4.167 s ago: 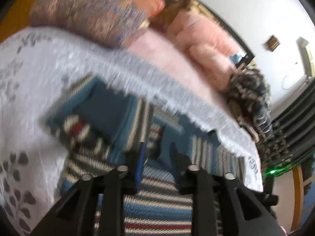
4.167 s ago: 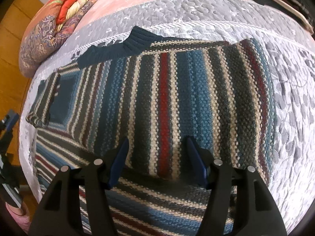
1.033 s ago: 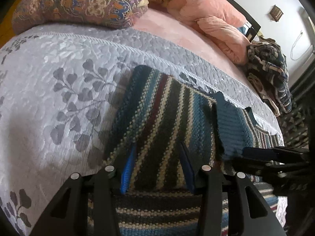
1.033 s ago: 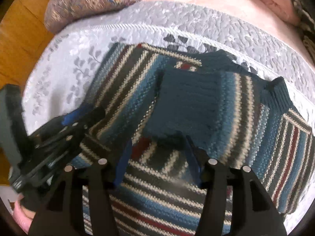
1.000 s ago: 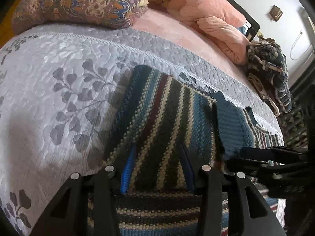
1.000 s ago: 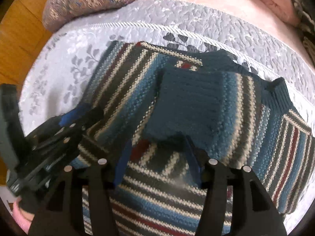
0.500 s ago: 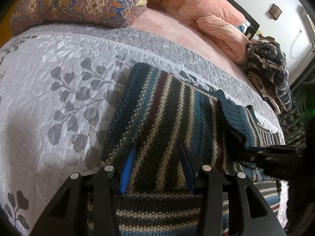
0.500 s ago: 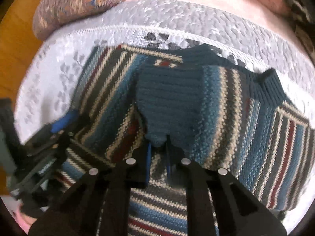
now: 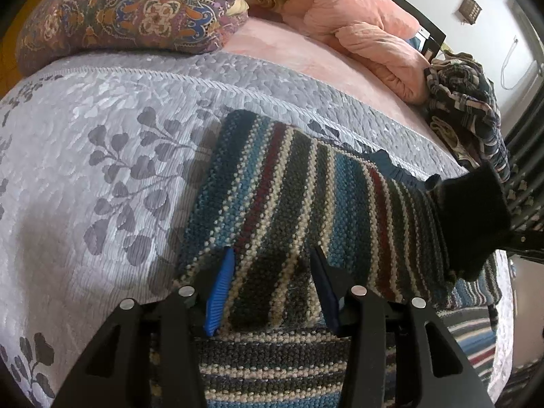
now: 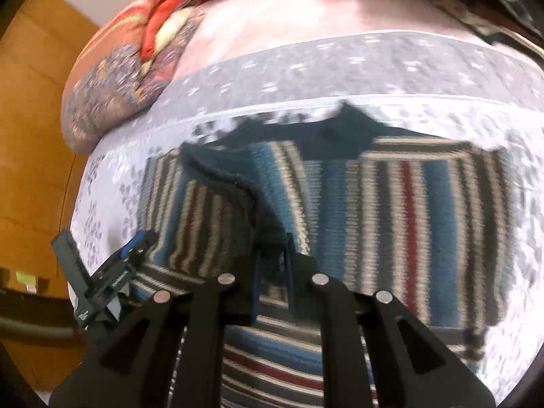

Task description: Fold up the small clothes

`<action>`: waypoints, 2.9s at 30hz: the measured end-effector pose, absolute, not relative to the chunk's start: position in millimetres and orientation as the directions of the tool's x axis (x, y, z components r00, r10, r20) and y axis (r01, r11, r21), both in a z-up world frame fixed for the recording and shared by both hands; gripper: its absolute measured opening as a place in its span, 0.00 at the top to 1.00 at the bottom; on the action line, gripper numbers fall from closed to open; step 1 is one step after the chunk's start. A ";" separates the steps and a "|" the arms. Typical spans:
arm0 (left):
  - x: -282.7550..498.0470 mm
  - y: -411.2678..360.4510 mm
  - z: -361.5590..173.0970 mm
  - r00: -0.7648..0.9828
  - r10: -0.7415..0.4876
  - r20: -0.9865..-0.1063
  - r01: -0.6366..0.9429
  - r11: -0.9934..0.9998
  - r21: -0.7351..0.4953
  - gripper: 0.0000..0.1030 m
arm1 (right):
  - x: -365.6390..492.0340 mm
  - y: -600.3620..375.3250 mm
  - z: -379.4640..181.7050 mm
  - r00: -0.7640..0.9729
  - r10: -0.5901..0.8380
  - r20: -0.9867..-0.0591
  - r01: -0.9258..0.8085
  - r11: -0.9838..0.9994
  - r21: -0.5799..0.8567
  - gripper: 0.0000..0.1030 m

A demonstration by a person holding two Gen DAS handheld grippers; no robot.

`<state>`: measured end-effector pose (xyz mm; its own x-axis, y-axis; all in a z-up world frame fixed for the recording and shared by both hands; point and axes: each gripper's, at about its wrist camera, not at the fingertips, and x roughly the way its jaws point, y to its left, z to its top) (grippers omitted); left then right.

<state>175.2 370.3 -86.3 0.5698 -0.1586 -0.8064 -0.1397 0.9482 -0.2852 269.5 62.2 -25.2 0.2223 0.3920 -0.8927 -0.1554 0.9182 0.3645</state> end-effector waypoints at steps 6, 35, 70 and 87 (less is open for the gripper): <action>176.3 367.6 -85.9 0.568 -0.143 -0.810 -0.138 0.954 -0.266 0.52 | 269.5 4.1 -43.2 0.216 0.361 -0.907 -0.034 0.931 0.362 0.89; 187.7 306.9 -68.1 0.568 -0.204 -0.798 -0.030 0.963 -0.267 0.51 | 284.7 -69.0 -93.9 0.212 0.444 -0.871 0.043 0.886 0.462 0.64; 172.7 265.0 -46.7 0.625 -0.167 -0.763 0.078 0.985 -0.152 0.50 | 283.5 -65.3 -87.9 0.200 0.420 -0.885 -0.034 0.906 0.422 0.56; 172.8 266.7 -49.3 0.618 -0.176 -0.766 0.078 0.984 -0.163 0.50 | 272.7 -56.0 -57.4 0.213 0.449 -0.868 -0.114 0.893 0.435 0.91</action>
<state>172.8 266.7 -49.3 0.6179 -0.1760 -0.7663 0.0781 0.9836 -0.1629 272.7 -56.0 -57.4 0.2131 0.4494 -0.8676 -0.1144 0.8933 0.4346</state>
